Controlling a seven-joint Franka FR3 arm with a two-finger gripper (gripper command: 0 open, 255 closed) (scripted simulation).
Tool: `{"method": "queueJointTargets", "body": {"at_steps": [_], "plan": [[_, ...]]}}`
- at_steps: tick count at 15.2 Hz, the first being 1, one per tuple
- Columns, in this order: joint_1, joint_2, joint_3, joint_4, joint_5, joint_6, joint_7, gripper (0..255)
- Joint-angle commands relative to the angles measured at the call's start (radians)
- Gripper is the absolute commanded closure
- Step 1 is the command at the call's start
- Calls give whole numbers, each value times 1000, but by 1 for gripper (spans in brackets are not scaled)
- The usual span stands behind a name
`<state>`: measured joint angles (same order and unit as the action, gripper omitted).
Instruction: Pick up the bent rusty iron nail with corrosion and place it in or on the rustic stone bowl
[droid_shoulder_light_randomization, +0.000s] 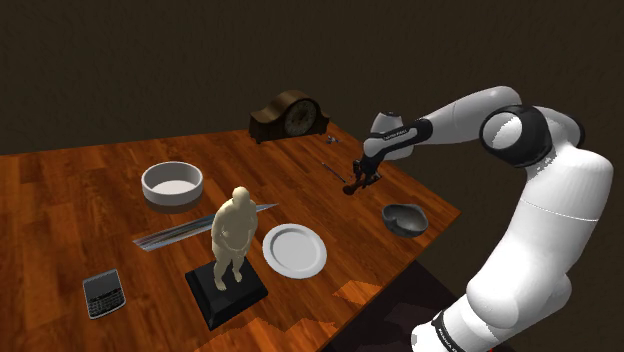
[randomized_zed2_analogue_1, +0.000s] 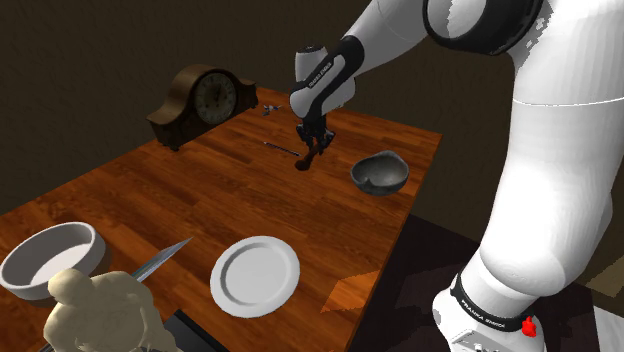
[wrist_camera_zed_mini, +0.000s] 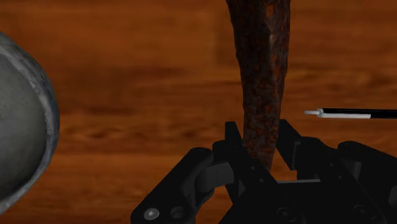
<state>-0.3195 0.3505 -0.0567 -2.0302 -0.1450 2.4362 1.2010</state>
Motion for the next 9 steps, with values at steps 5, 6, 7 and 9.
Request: {"method": "queueJointTargets", "body": {"at_steps": [5,6,7,9], "plan": [[0,-54,2,14,6,-68,-10,255],[0,-62,2,18,6,-79,-11,255],[0,-70,3,21,7,-91,-13,255],[0,-85,3,29,9,-114,-16,255]]}}
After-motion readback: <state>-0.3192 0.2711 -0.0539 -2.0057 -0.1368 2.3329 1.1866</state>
